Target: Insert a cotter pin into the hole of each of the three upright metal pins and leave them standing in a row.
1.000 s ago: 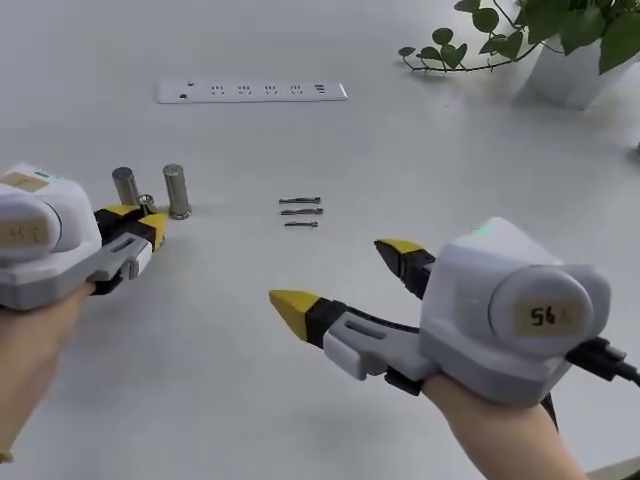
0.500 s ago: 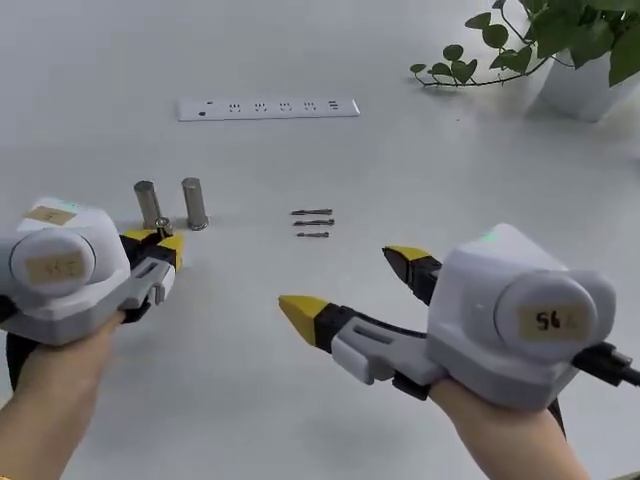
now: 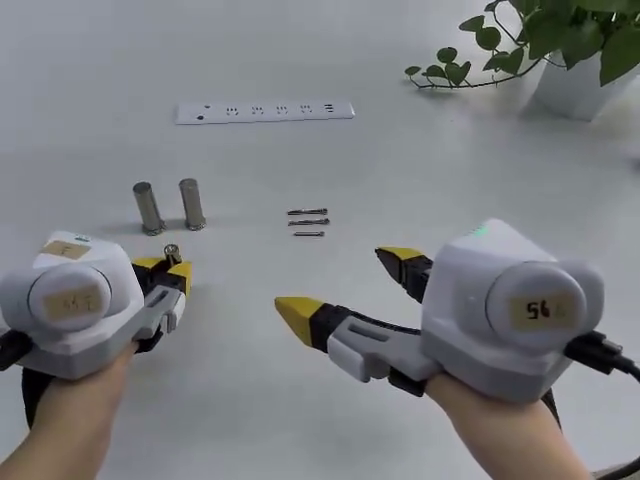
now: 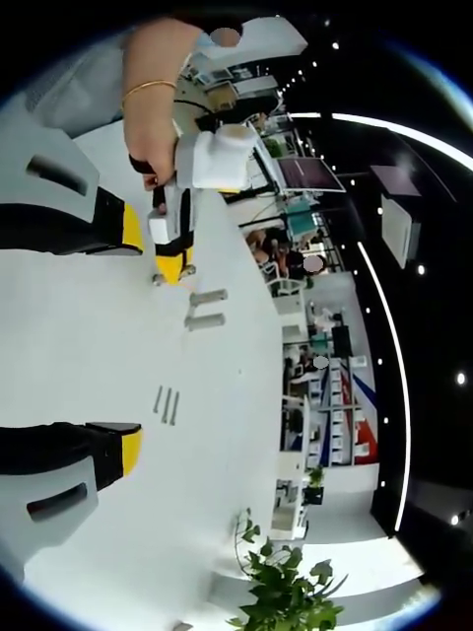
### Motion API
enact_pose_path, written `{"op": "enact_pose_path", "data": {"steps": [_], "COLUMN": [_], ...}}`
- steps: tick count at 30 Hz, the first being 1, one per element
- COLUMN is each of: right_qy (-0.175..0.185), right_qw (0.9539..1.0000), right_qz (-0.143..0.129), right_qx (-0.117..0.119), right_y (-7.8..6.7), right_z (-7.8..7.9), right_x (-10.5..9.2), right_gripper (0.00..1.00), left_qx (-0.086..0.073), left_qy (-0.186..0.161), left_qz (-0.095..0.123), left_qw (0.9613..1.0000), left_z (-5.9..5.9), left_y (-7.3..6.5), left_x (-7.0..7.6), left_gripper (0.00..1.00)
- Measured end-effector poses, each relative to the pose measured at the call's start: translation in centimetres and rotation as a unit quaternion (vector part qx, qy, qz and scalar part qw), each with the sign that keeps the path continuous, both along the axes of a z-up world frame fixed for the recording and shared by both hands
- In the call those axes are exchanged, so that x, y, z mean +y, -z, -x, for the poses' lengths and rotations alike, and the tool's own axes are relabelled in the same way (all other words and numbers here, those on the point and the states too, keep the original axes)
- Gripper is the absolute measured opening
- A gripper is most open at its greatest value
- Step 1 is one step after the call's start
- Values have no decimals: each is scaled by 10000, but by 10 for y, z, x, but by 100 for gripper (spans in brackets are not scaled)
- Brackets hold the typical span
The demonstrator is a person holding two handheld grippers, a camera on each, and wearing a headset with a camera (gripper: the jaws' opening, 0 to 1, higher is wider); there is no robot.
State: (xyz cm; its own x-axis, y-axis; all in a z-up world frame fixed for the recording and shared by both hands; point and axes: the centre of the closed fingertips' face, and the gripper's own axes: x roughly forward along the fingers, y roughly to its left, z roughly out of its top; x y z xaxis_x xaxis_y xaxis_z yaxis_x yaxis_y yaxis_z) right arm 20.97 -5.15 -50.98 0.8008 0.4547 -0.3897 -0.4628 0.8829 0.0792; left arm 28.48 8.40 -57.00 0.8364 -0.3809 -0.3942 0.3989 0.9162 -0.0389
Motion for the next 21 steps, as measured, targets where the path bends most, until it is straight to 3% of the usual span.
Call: {"op": "enact_pose_path", "data": {"steps": [21], "right_qy": [-51], "right_qw": [10000], "right_qz": [-6], "right_qx": [85], "right_y": [6], "right_z": [-2], "right_x": [3], "right_gripper": [64], "left_qx": [-56], "left_qy": [64], "left_qz": [-83], "left_qw": [9999], "left_z": [3], "left_y": [5], "left_x": [-1], "left_gripper": [6]}}
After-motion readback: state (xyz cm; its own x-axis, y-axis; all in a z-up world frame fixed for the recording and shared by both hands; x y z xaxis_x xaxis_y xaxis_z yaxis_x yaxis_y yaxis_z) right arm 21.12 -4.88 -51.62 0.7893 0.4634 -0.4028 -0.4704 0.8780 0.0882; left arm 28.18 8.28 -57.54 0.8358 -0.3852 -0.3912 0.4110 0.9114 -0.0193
